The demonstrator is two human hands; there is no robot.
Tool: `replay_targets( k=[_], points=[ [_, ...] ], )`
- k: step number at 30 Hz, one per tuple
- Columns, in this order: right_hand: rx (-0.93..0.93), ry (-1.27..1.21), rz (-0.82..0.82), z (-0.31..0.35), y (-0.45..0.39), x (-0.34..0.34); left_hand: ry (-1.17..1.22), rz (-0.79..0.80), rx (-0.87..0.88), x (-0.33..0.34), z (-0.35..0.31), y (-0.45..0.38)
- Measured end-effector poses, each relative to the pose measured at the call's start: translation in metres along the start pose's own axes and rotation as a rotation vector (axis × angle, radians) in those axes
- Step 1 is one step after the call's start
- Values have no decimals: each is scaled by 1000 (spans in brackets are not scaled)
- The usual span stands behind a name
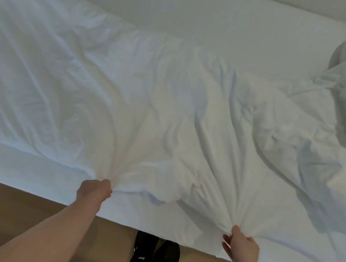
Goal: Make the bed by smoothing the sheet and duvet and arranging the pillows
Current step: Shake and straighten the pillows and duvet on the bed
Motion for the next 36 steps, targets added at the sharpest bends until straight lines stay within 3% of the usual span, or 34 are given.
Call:
replay_targets(
  k=[3, 6, 9, 13, 20, 27, 36],
  points=[
    [4, 296, -55, -12, 4, -35, -82, 36, 41, -14, 33, 11],
    [44, 579, 64, -17, 20, -33, -149, 130, 34, -41, 58, 14],
    [-125, 905, 177, -1, 62, 6, -167, 210, 28, -82, 75, 4],
    [-311, 963, 400, 15, 147, 103, -91, 156, 35, -163, 74, -12],
    [-349, 846, 596, 12, 284, 270, 91, 0, 48, -307, 51, -75],
    [-295, 766, 552, -35, 329, 424, 235, 70, -1, -369, 32, -210],
    [-446, 927, 441, -70, 331, 556, 570, 257, -56, -363, 10, -343]
  ],
)
Point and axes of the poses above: each hand's wrist, its own y-axis away from the middle knuckle, its own x-axis out of the palm, z = x × y, the point moved 7 cm from there along -y, towards the middle knuckle
